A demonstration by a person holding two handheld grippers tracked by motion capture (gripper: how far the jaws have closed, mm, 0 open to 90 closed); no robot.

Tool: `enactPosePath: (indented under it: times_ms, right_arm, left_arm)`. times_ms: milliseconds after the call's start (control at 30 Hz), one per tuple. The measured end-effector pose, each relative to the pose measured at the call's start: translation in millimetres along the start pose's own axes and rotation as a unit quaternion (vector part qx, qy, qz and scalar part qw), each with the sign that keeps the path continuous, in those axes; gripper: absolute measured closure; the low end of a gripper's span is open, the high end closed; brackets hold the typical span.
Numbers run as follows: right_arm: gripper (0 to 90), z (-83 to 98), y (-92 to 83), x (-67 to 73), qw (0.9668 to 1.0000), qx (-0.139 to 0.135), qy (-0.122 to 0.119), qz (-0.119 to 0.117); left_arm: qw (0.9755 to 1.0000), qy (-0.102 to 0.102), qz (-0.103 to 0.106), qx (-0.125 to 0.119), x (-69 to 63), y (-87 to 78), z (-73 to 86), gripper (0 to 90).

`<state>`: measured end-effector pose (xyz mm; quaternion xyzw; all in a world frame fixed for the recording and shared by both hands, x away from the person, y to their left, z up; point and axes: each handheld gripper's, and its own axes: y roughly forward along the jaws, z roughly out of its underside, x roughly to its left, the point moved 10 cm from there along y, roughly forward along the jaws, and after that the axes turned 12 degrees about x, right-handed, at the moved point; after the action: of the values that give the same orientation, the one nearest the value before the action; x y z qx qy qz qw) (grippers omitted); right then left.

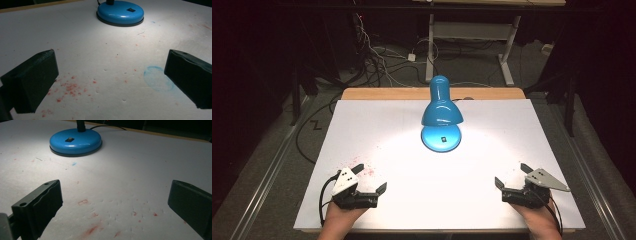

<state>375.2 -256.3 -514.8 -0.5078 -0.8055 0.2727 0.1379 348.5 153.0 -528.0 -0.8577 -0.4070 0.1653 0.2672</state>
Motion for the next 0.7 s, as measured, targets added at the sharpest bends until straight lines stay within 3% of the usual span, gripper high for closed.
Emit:
enactPosePath:
  times_ms: [167,700]
  right_arm:
    - [0.3,-1.1,-0.1,-3.6,1.0000,-0.002,0.008,0.001]
    - [0.4,0.5,1.7,-0.9,1.0000,0.003,-0.006,0.001]
  left_arm:
    - [1.0000,-0.001,-0.002,0.000,2.4,1.8,-0.4,0.0]
    - [0.9999,-0.003,-0.009,0.005,5.6,5.6,4.7,0.0]
